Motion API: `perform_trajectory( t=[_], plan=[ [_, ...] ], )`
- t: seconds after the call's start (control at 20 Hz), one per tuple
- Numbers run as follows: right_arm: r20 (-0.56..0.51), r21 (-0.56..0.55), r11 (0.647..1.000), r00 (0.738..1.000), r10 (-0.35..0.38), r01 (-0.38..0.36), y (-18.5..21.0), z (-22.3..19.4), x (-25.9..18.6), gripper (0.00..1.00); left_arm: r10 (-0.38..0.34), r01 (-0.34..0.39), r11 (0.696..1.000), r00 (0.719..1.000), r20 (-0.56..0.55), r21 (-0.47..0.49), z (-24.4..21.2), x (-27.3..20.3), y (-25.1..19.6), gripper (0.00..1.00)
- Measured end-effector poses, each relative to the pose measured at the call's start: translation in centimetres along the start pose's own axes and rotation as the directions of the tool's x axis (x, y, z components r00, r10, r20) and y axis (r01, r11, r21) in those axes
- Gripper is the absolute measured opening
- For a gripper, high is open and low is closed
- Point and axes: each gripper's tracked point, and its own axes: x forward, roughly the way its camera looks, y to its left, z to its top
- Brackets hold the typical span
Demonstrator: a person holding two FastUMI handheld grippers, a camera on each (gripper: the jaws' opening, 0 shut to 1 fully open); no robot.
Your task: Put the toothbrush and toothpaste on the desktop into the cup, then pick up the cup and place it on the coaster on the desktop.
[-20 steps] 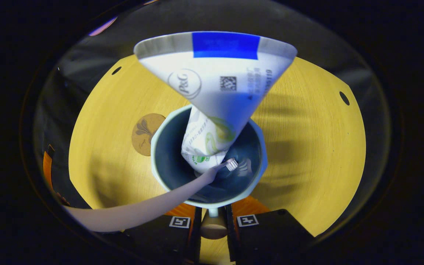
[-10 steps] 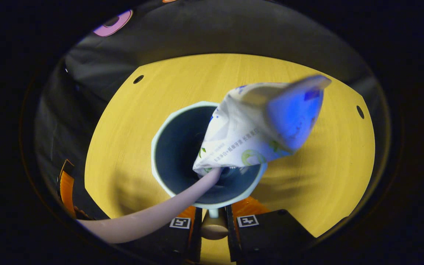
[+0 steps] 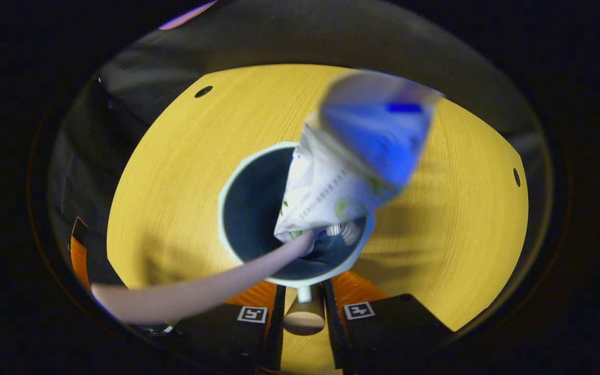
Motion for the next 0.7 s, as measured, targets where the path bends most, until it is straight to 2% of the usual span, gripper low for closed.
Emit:
perform_trajectory(
  t=[0.05,0.15,0.25,0.3,0.35,0.45,0.5,0.6,0.7],
  plan=[
    [0.017,0.0,1.0,1.0,-0.004,0.004,-0.2,0.1,-0.3,0.43,-0.013,0.013,1.0,1.0,0.0,0.007,0.2,0.0,-0.3,0.95],
    [0.067,-0.004,1.0,0.998,-0.01,0.01,-1.0,0.5,-2.2,0.8,-0.047,0.046,0.999,0.999,0.008,0.023,0.6,0.3,-1.6,0.95],
    [0.146,0.014,1.0,0.989,0.01,-0.012,-1.4,0.5,-4.3,1.0,-0.06,0.06,0.997,0.998,0.013,0.05,1.1,0.6,-2.9,0.95],
    [0.184,0.025,0.999,0.983,0.018,-0.023,-1.7,0.5,-5.2,0.96,-0.07,0.069,0.996,0.997,0.019,0.053,1.6,0.6,-3.9,0.95],
    [0.243,0.036,0.999,0.97,0.026,-0.035,-2.4,0.4,-6.6,1.0,-0.082,0.081,0.995,0.996,0.028,0.05,2.0,0.5,-5.1,0.95],
    [0.338,0.044,0.998,0.941,0.022,-0.039,-4.0,-0.3,-9.1,1.0,-0.101,0.099,0.994,0.994,0.035,0.048,2.5,0.4,-7.8,0.95],
    [0.396,0.029,0.999,0.918,0.02,-0.034,-5.1,-0.9,-10.6,0.96,-0.112,0.11,0.993,0.993,0.043,0.049,2.8,0.4,-9.3,0.95],
    [0.498,-0.01,1.0,0.867,0.002,0.004,-7.5,-1.7,-13.3,0.99,-0.123,0.12,0.991,0.991,0.057,0.052,3.4,0.1,-12.0,0.95],
    [0.578,-0.021,1.0,0.816,0.016,-0.005,-8.6,-2.7,-16.3,0.96,-0.138,0.135,0.99,0.988,0.069,0.047,4.0,-0.3,-14.5,0.95]
  ],
)
